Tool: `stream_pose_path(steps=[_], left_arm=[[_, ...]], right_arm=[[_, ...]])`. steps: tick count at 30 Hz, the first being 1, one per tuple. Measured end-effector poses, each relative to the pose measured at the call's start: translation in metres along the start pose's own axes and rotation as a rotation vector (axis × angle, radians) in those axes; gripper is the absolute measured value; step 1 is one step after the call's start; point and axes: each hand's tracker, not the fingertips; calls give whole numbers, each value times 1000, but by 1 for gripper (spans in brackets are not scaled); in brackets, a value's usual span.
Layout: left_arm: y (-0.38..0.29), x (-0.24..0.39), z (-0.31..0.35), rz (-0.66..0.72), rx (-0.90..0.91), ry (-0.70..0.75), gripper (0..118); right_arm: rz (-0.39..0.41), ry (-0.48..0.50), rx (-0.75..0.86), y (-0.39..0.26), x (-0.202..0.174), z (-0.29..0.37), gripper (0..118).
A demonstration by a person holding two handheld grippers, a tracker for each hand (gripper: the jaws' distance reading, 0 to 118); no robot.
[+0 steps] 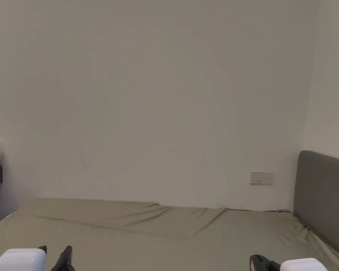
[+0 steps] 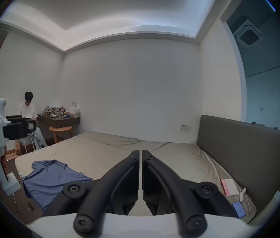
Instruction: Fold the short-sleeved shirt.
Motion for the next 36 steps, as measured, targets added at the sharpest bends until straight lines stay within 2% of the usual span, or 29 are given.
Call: stream_pose_path(steps=[1, 2, 6, 8, 11, 16, 22, 25, 26, 27, 28, 30, 32, 35, 36], left_arm=[[-8, -9, -10, 7, -60, -2, 84], [-18, -18, -19, 21, -115, -13, 94], [-76, -60, -53, 125, -246, 51, 94], [-113, -78, -77, 142, -347, 86, 101], [-181, -98, -127, 160, -523, 213, 101], [-281, -114, -196, 229, -767, 227, 101], [-349, -109, -241, 166, -923, 186, 101], [-354, -114, -243, 212, -849, 186, 100], [-351, -119, -245, 220, -858, 180, 97], [-349, -123, -248, 232, -865, 176, 85], [-347, -126, -249, 233, -859, 193, 69], [-336, -135, -252, 229, -836, 215, 7], [-328, -142, -261, 208, -826, 262, 7], [-310, -148, -266, 251, -807, 230, 6], [-298, -145, -263, 269, -746, 224, 6]], right_arm=[[1, 12, -9, -3, -6, -6, 13], [1, 30, -22, -5, -12, -12, 12], [24, 107, -76, -22, -39, -45, 12], [33, 143, -96, -34, -52, -61, 13], [39, 190, -138, -53, -68, -84, 12], [74, 230, -216, -85, -85, -114, 13], [53, 240, -312, -116, -89, -141, 12], [14, 247, -365, -128, -84, -151, 12], [-25, 238, -380, -130, -81, -153, 12], [-58, 238, -387, -132, -77, -154, 12], [-82, 240, -391, -132, -73, -155, 12], [-94, 229, -392, -132, -66, -154, 13], [-94, 217, -387, -131, -58, -149, 13], [-85, 199, -372, -125, -45, -139, 13], [-82, 190, -366, -122, -39, -135, 12]])
